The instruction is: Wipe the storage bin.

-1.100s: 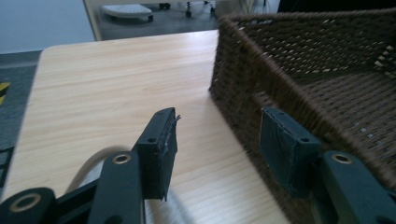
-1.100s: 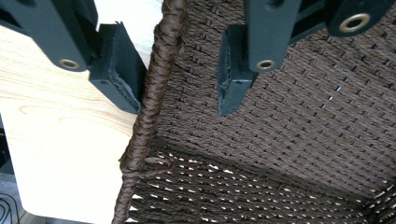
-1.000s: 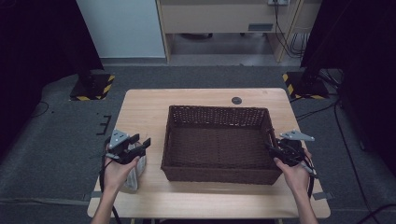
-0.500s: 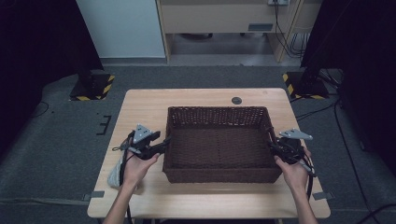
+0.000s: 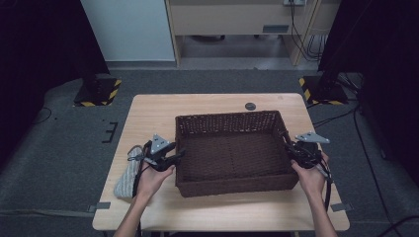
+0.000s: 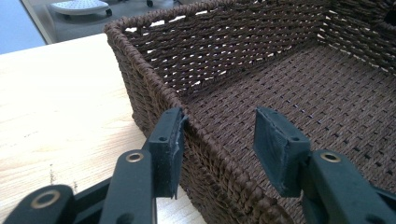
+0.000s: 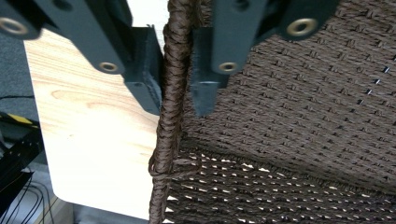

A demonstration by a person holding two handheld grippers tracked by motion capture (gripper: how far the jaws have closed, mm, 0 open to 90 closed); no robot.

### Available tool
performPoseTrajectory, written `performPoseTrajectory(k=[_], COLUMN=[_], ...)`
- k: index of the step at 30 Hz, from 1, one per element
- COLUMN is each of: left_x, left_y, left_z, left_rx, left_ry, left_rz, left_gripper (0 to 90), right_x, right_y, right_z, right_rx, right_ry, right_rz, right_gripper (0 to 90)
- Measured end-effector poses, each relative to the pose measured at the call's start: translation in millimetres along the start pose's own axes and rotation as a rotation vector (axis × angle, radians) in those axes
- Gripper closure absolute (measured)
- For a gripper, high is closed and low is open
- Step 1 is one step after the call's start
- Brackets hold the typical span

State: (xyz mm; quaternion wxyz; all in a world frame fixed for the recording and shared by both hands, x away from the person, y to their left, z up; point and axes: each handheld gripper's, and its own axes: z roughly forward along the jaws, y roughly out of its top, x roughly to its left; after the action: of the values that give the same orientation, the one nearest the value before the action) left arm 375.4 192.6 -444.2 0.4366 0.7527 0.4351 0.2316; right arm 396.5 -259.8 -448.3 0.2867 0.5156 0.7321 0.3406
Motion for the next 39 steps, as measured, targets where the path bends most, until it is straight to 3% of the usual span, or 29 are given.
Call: performPoseTrajectory(k=[8,13,17,20,22,26,30,32,34,36,39], left_x=[1.2,3.5,6.8,7.2,5.4,2.1,-1.0,-1.0,0.0,4.2,12.7], left_y=[0.4,2.3,1.3,-0.5,-0.2,-2.3,-9.0,-8.9,-5.0,0.8,9.8], left_z=[1.4,-3.0,-0.4,3.4,3.8,0.5,-5.5,-8.4,-10.9,-12.0,-9.9], left_rx=[0.006,-0.005,0.006,-0.001,0.0,-0.006,-0.036,-0.029,-0.027,-0.046,-0.072], left_ry=[0.01,0.031,0.036,0.013,0.017,0.015,-0.013,-0.024,-0.006,0.002,0.019], left_rz=[0.011,0.016,0.003,-0.034,-0.025,-0.024,-0.053,-0.046,-0.02,-0.025,-0.014], left_gripper=[52.5,50.4,50.5,54.5,57.7,58.5,57.7,56.5,55.1,52.7,49.7], right_x=[0.3,-0.9,-1.4,-1.3,0.1,0.2,-4.3,-6.4,-6.1,-4.2,-3.1], right_y=[-0.4,-3.5,-9.3,-10.9,-9.3,-6.1,-3.4,-2.1,-0.3,0.3,0.0], right_z=[-17.4,-31.1,-31.0,-30.6,-29.2,-24.4,-17.6,-13.8,-11.8,-11.3,-16.9], right_rx=[-0.068,-0.089,-0.031,-0.023,-0.014,0.0,-0.009,-0.014,-0.01,-0.009,-0.058], right_ry=[0.018,0.023,0.024,0.047,0.027,0.005,0.009,0.011,0.003,-0.01,0.001], right_rz=[0.013,0.014,0.014,0.025,0.008,0.013,0.02,0.023,0.015,0.004,0.023], right_gripper=[56.0,56.3,63.4,71.3,74.9,78.5,79.2,79.1,77.5,71.0,60.3])
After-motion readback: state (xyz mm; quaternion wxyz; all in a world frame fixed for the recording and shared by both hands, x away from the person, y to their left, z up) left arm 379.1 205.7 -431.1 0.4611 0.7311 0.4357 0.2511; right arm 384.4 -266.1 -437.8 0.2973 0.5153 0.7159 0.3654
